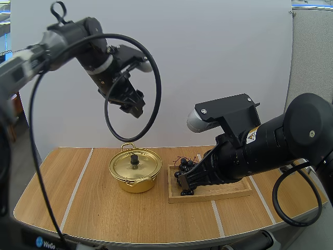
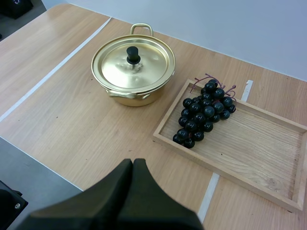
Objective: Open the pot, put the pineapple inside, and close it
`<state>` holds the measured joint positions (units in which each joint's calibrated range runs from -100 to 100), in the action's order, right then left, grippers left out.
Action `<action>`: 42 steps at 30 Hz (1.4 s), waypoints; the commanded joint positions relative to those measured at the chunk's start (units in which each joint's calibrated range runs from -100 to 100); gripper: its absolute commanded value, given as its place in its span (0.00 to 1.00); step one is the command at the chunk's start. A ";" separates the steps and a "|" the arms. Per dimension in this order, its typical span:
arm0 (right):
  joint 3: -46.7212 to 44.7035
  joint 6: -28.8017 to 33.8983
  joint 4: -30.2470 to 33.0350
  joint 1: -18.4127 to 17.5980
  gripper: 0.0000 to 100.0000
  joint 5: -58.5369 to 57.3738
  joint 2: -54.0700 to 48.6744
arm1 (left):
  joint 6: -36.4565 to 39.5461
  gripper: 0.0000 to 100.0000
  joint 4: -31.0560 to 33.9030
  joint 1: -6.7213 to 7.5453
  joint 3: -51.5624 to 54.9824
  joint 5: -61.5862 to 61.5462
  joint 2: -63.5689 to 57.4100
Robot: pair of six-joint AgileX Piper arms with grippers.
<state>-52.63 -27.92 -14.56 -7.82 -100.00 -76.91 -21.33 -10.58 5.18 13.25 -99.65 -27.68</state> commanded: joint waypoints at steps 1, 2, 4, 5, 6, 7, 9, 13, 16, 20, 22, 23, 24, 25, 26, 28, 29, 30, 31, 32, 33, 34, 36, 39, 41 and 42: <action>-0.13 -0.39 -0.13 0.28 0.00 0.00 -0.70 | 2.58 1.00 -0.85 0.11 2.50 -0.35 -4.46; -0.13 -0.39 -0.13 0.28 0.00 0.00 -0.70 | 3.21 1.00 -0.94 0.11 3.72 -0.35 -5.89; -0.13 -0.39 -0.13 0.28 0.00 0.00 -0.70 | 3.60 1.00 -0.94 0.11 6.55 -0.35 -8.29; -0.13 -0.39 -0.13 0.28 0.00 0.00 -0.70 | 3.60 1.00 -0.94 0.11 8.12 -0.35 -9.54; -0.13 -0.39 -0.13 0.28 0.00 0.00 -0.70 | 3.60 1.00 -0.94 0.11 9.73 -0.35 -10.76; -0.13 -0.39 -0.13 0.28 0.00 0.00 -0.70 | 3.60 1.00 -0.94 0.11 11.34 -0.35 -11.88; -0.13 -0.39 -0.13 0.28 0.00 0.00 -0.70 | 3.60 1.00 -0.94 0.11 14.26 -0.35 -14.10; -0.13 -0.39 -0.13 0.28 0.00 0.00 -0.70 | 3.69 1.00 -0.94 0.11 19.75 -0.35 -18.04; -0.13 -0.39 -0.13 0.28 0.00 0.00 -0.70 | 3.69 0.90 -0.94 0.11 24.14 -0.35 -21.51; -0.13 -0.39 -0.13 0.28 0.00 0.00 -0.70 | 4.43 0.29 -0.84 0.11 28.25 -0.35 -26.86; -0.13 -0.39 -0.13 0.28 0.00 0.00 -0.70 | 4.43 0.00 -0.83 0.11 29.77 -0.35 -29.64; -0.13 -0.39 -0.13 0.28 0.00 0.00 -0.70 | 4.78 0.00 -0.83 0.11 30.65 -0.35 -31.32; -0.13 -0.39 -0.13 0.28 0.00 0.00 -0.70 | 5.23 0.00 -0.83 0.11 31.60 -0.35 -33.00; -0.13 -0.28 -0.12 0.28 0.00 0.00 -0.70 | 5.83 0.00 -0.83 0.11 32.67 -0.35 -34.80; -0.13 0.00 -0.12 0.28 0.00 0.00 -0.70 | 6.06 0.00 -0.75 0.11 33.53 -0.35 -36.27; -0.13 0.42 -0.12 0.28 0.00 0.00 -0.70 | 6.48 0.00 -0.75 -0.05 35.76 -0.35 -39.98; -0.13 0.41 -0.12 0.28 0.00 0.00 -0.70 | 6.97 0.00 -0.75 -0.23 37.00 -0.35 -41.53; -0.13 0.64 -0.12 0.28 0.00 0.00 -0.70 | 7.93 0.00 -0.75 -0.57 38.32 0.66 -43.38; -0.13 0.88 -0.12 0.28 0.00 0.00 -0.70 | 8.94 0.00 -0.75 -0.85 39.68 3.60 -45.15; -0.13 1.14 -0.12 0.28 0.00 0.00 -0.70 | 9.78 0.00 -0.75 -1.08 40.75 6.61 -46.79; -0.13 1.52 -0.12 0.28 0.00 0.00 -0.70 | 10.81 0.00 -0.75 -1.39 42.04 9.74 -48.29; -0.13 1.71 -0.12 0.28 0.00 0.00 -0.70 | 12.04 0.00 -0.75 -1.57 43.26 12.79 -49.64; -0.13 2.20 -0.01 0.28 0.00 0.00 -0.70 | 14.69 0.00 -0.75 -1.78 45.13 18.33 -51.63; -0.13 3.37 0.79 0.28 0.00 0.00 -2.32 | 19.34 0.00 -0.75 -1.78 46.72 25.00 -53.64; -0.13 3.46 1.05 0.28 0.00 0.00 -4.29 | 22.62 0.00 -0.75 -1.78 46.72 28.04 -54.31; -0.13 4.00 1.44 0.28 0.00 0.84 -5.37 | 24.01 0.00 -0.60 -1.78 46.72 29.14 -54.48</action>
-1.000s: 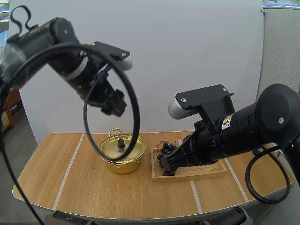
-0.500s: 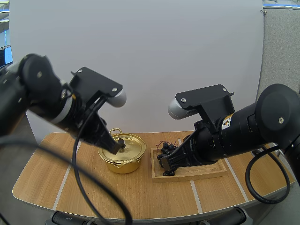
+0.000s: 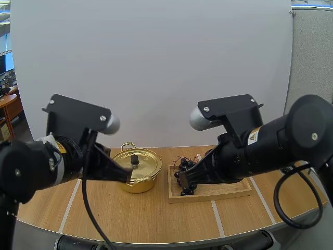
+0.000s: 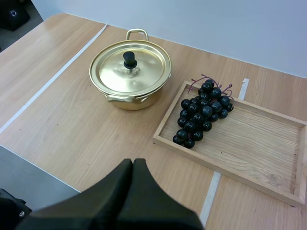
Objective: Open the pot, put the pineapple inside, and close it
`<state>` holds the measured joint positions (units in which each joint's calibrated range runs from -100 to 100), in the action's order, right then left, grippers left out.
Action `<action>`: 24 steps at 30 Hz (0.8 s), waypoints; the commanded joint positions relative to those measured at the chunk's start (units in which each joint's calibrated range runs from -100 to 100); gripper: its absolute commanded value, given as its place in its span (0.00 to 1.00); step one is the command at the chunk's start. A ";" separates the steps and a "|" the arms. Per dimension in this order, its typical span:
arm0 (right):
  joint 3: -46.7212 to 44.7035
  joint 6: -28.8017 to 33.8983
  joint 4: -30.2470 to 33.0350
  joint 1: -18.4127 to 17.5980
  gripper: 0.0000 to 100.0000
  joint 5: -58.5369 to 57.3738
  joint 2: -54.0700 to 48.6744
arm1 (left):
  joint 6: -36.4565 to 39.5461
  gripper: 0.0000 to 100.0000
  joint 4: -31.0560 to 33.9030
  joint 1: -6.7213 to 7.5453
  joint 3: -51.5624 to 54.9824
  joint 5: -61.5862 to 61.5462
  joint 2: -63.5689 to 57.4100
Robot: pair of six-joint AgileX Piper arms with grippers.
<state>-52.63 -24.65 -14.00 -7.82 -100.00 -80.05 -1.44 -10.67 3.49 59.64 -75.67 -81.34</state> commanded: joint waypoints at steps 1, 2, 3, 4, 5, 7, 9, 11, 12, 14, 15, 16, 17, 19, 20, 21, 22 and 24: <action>-0.13 1.31 1.46 0.30 0.00 2.22 -3.10 | 5.29 0.00 -0.53 -0.09 0.34 6.24 -1.08; -0.13 1.85 2.17 0.47 0.00 3.12 -4.15 | 6.00 0.00 -0.17 -0.09 0.34 6.82 -1.22; -0.13 2.41 3.02 0.81 0.00 4.44 -5.30 | 6.30 0.00 0.20 -0.26 0.34 7.29 -1.36; -0.13 2.78 3.52 1.09 0.00 5.25 -6.29 | 6.30 0.00 0.50 -0.64 0.34 7.56 -1.44; -0.13 3.34 3.81 1.50 0.00 6.50 -7.85 | 6.40 0.00 0.84 -1.07 0.34 8.09 -1.76; -0.13 3.57 3.71 1.90 0.00 8.19 -10.34 | 6.55 0.00 1.61 -1.92 0.34 9.94 -3.08; -0.13 3.57 3.58 2.08 0.00 9.89 -12.69 | 6.55 0.00 1.61 -2.59 0.34 12.25 -4.45; -0.13 3.57 3.93 2.42 0.00 11.74 -14.78 | 6.93 0.00 1.61 -3.38 0.34 15.32 -6.47; -0.13 3.57 4.24 2.82 0.00 12.82 -15.56 | 7.53 0.00 1.61 -3.63 0.34 16.21 -7.45; -0.13 3.66 4.38 3.48 0.00 14.25 -16.67 | 8.14 0.00 1.61 -3.92 0.34 17.28 -9.19; -0.13 3.87 4.38 3.80 0.00 15.38 -17.23 | 8.40 0.00 1.61 -3.90 0.34 17.53 -9.72; -0.13 3.86 4.38 4.02 0.00 16.06 -17.67 | 8.51 0.00 1.61 -3.90 0.34 17.75 -10.27; -0.13 3.86 4.27 4.20 0.00 17.13 -18.07 | 8.51 0.00 1.61 -3.90 0.34 17.88 -10.67; -0.13 3.86 4.14 4.56 0.00 19.08 -19.16 | 8.51 0.00 1.61 -3.90 1.08 18.56 -11.71; -0.13 3.86 4.14 4.76 0.00 19.88 -19.74 | 8.51 0.00 1.72 -3.90 1.90 18.97 -12.35; -0.13 3.86 4.02 4.87 0.00 20.80 -19.95 | 8.51 0.00 1.72 -3.90 3.00 19.74 -13.48; -0.13 3.86 4.02 4.98 0.00 21.47 -19.95 | 8.51 0.00 1.97 -3.90 4.23 20.88 -14.62; -0.13 3.86 3.85 5.23 0.00 21.86 -19.95 | 8.51 0.00 2.75 -3.90 6.14 23.43 -16.88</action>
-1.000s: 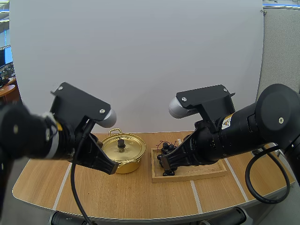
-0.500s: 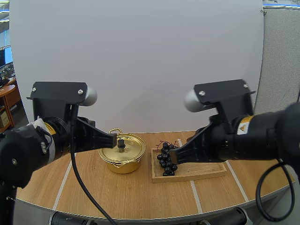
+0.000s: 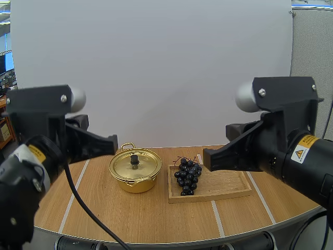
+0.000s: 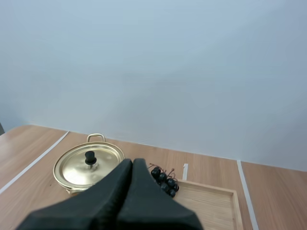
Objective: Open the pot, put the pineapple inside, and close it
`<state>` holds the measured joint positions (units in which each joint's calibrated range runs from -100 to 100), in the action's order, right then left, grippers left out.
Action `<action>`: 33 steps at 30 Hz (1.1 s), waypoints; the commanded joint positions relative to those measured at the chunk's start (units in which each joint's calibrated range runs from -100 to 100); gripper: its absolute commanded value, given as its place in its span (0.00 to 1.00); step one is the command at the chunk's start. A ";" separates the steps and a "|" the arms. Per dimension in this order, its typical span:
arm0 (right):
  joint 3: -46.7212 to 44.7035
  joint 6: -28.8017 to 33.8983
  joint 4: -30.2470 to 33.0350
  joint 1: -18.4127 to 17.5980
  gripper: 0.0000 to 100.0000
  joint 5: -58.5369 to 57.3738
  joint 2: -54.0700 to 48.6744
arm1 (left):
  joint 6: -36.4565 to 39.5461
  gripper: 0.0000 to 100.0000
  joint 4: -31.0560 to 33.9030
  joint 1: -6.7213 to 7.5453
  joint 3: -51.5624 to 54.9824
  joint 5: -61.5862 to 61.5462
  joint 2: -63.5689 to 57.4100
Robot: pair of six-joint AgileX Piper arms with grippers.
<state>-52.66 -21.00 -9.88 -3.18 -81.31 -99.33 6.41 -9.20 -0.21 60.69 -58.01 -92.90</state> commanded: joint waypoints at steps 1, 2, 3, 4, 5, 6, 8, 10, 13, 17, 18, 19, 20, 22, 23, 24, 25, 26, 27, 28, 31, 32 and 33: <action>-0.10 0.21 -0.27 0.58 0.00 3.16 -0.67 | 0.66 0.00 1.62 -0.20 6.54 8.47 -7.10; -0.39 0.21 -0.40 0.58 0.00 3.87 -0.67 | 0.66 0.00 1.72 -0.20 7.32 10.55 -7.10; -0.80 0.21 -0.50 0.58 0.00 4.93 -0.67 | 0.75 0.00 1.72 -0.20 7.91 11.91 -7.10; -1.13 0.21 -0.50 0.58 0.00 5.95 -0.67 | 0.83 0.00 1.21 -0.20 8.11 12.13 -7.10; -1.63 0.21 -0.50 0.58 0.00 7.06 -0.67 | 0.83 0.00 1.21 -0.20 8.47 13.32 -7.10; -2.36 0.21 -0.50 0.58 0.00 8.66 -0.67 | 0.83 0.00 1.21 -0.20 9.06 14.71 -7.10; -4.31 0.21 -0.50 0.58 0.00 11.93 -0.67 | 0.74 0.00 1.35 -0.20 10.32 16.59 -7.10; -6.78 0.03 -0.50 0.58 0.00 15.31 -0.67 | 0.74 0.00 1.80 -0.20 11.46 18.08 -7.10; -11.90 -0.22 -0.35 0.58 0.00 19.99 -0.67 | 0.51 0.00 4.88 -0.20 13.70 20.04 -7.10; -18.54 -0.22 1.48 0.58 0.00 26.05 -0.67 | 2.22 0.00 5.06 -0.20 17.10 28.17 -7.10; -20.14 -0.22 2.54 0.58 0.00 27.81 -0.67 | 2.66 0.00 5.06 -0.20 18.41 31.85 -7.10; -22.42 -0.22 3.96 0.58 0.00 30.70 -0.67 | 2.89 0.00 5.15 -0.20 19.92 35.96 -7.10; -23.94 -0.22 5.50 0.58 0.00 33.00 -0.67 | 2.89 0.00 5.15 -0.20 21.55 39.65 -7.10; -27.70 -0.22 8.22 0.58 0.00 39.54 -0.67 | 2.89 0.00 5.15 -0.20 25.00 48.71 -7.10; -29.47 -0.22 9.19 0.58 0.00 42.50 -0.67 | 2.89 0.00 5.15 -0.20 26.39 51.35 -7.10; -31.20 -0.22 10.20 0.58 0.00 45.05 -0.67 | 2.89 0.00 5.15 -0.20 28.05 53.40 -7.10; -32.82 -0.22 10.91 0.58 0.00 47.28 -0.67 | 2.89 0.00 5.15 -0.20 30.01 54.09 -7.10; -34.07 -0.22 10.91 0.58 0.00 48.12 -0.67 | 2.89 0.00 5.15 -0.20 31.31 54.09 -7.10; -35.64 -0.22 11.01 0.58 0.00 49.89 -0.67 | 2.89 0.00 5.15 -0.20 32.62 54.34 -7.10; -37.23 -0.22 11.01 0.58 0.00 51.60 -0.67 | 2.89 0.00 5.15 -0.20 34.24 54.86 -7.10; -41.31 -0.22 10.68 0.58 0.00 55.88 -0.67 | 2.68 0.00 5.40 -0.20 38.58 59.30 -7.10; -42.60 -0.22 10.68 0.58 0.00 57.15 -0.67 | 2.42 0.00 5.43 -0.20 39.31 61.04 -7.10; -43.74 -0.22 10.68 0.58 0.00 57.89 -0.67 | 2.43 0.00 5.43 -0.20 39.31 62.13 -7.10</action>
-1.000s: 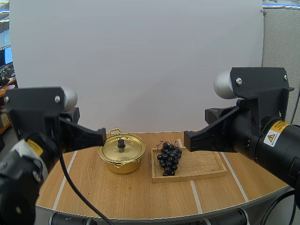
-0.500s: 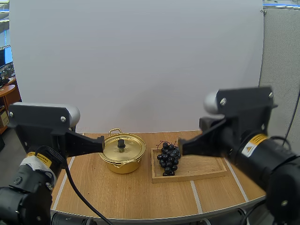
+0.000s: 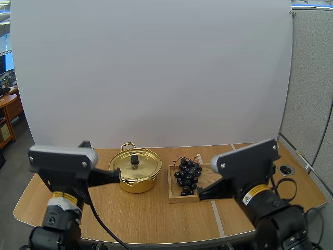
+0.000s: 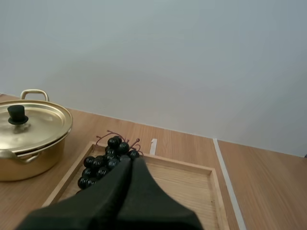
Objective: Open the pot, put the pineapple inside, and close it
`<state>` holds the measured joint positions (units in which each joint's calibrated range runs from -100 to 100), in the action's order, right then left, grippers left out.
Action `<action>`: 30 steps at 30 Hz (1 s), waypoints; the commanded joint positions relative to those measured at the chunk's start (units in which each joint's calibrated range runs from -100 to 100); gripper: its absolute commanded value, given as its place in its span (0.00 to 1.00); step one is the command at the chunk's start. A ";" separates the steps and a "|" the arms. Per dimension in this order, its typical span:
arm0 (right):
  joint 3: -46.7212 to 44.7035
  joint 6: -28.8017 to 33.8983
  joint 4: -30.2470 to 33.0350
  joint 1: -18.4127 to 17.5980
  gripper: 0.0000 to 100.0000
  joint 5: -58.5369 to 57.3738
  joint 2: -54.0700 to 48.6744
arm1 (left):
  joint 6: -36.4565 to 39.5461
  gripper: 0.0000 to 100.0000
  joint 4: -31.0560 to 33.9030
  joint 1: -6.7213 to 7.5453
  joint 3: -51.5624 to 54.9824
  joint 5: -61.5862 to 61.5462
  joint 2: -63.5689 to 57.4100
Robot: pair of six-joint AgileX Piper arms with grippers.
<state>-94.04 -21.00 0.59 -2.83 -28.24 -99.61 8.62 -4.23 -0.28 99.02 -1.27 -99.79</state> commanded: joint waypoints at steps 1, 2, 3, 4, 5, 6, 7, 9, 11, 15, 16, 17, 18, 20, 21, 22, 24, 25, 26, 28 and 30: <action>-3.37 -0.22 0.21 0.22 0.00 5.30 -0.39 | 0.21 0.00 0.45 -0.13 0.98 3.47 -0.21; -4.28 -0.12 0.10 0.22 0.00 5.13 -0.39 | 0.21 0.00 0.45 -0.13 0.98 0.17 -0.21; -5.26 0.00 0.10 0.22 0.00 5.13 -0.39 | 0.21 0.00 0.45 -0.13 0.98 -1.39 -0.21; -5.96 0.21 0.10 0.22 0.00 5.13 -0.39 | 0.21 0.00 0.45 -0.13 0.98 -3.74 -0.21; -5.96 0.21 -0.20 0.22 0.00 5.13 -0.39 | 0.21 0.00 0.45 -0.13 0.98 -6.13 -0.21; -5.96 0.21 -0.59 0.22 0.00 5.13 -0.39 | 0.21 0.00 0.45 -0.13 0.98 -8.81 -0.21; -5.96 0.21 -1.46 0.22 0.00 2.05 -0.39 | 0.21 0.00 0.45 -0.13 0.98 -11.16 -0.21; -5.96 0.29 -2.94 0.22 0.00 -1.94 -0.39 | 0.21 0.00 0.45 -0.13 0.98 -16.26 -0.21; -5.96 0.92 -3.36 0.22 0.00 -3.05 -0.39 | 0.21 0.00 0.45 -0.13 0.98 -20.00 -0.21; -5.96 1.81 -3.36 0.22 0.00 -3.05 -0.39 | 0.21 0.00 0.45 -0.13 0.98 -27.10 -0.21; -5.96 1.81 -3.36 0.22 0.00 -3.05 -0.39 | 0.21 0.00 0.35 -0.13 0.98 -28.36 -0.21; -5.96 1.81 -3.36 0.22 0.00 -3.05 -0.39 | 0.21 0.00 0.35 -0.13 0.98 -28.36 -0.21; -5.96 1.81 -3.36 0.22 0.00 -3.05 -0.39 | 0.21 0.00 0.35 -0.13 0.98 -28.36 -0.21; -5.96 1.81 -3.36 0.22 0.00 -3.05 -0.39 | 0.21 0.00 0.35 -0.13 0.98 -28.36 -0.21; -5.96 1.80 -3.25 0.22 0.00 -3.05 -0.39 | 0.21 0.00 0.35 -0.13 0.98 -28.36 -0.21; -5.96 1.80 -3.25 0.22 0.00 -3.05 -0.39 | 0.21 0.00 0.48 -0.13 0.98 -28.36 -0.21; -5.96 1.80 -3.25 0.22 0.00 -3.05 -0.39 | 0.21 0.00 0.47 -0.13 0.98 -27.52 -0.21; -5.96 1.80 -3.25 0.22 0.00 -3.05 -0.39 | 0.21 0.00 0.47 -0.13 0.98 -27.25 -0.21; -5.96 1.80 -3.25 0.22 0.00 -3.05 -0.39 | 0.21 0.00 0.47 -0.13 0.98 -26.69 -0.21; -5.96 1.80 -3.25 0.22 0.00 -3.05 -0.39 | 0.21 0.00 0.47 -0.13 0.98 -26.52 -0.21; -5.96 1.80 -3.25 0.22 0.00 -3.05 -0.39 | 0.21 0.00 0.47 -0.13 0.98 -26.52 -0.21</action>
<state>-99.71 -19.51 -2.54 -2.83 -31.42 -99.61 8.62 -4.10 -0.28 99.92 -29.46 -99.79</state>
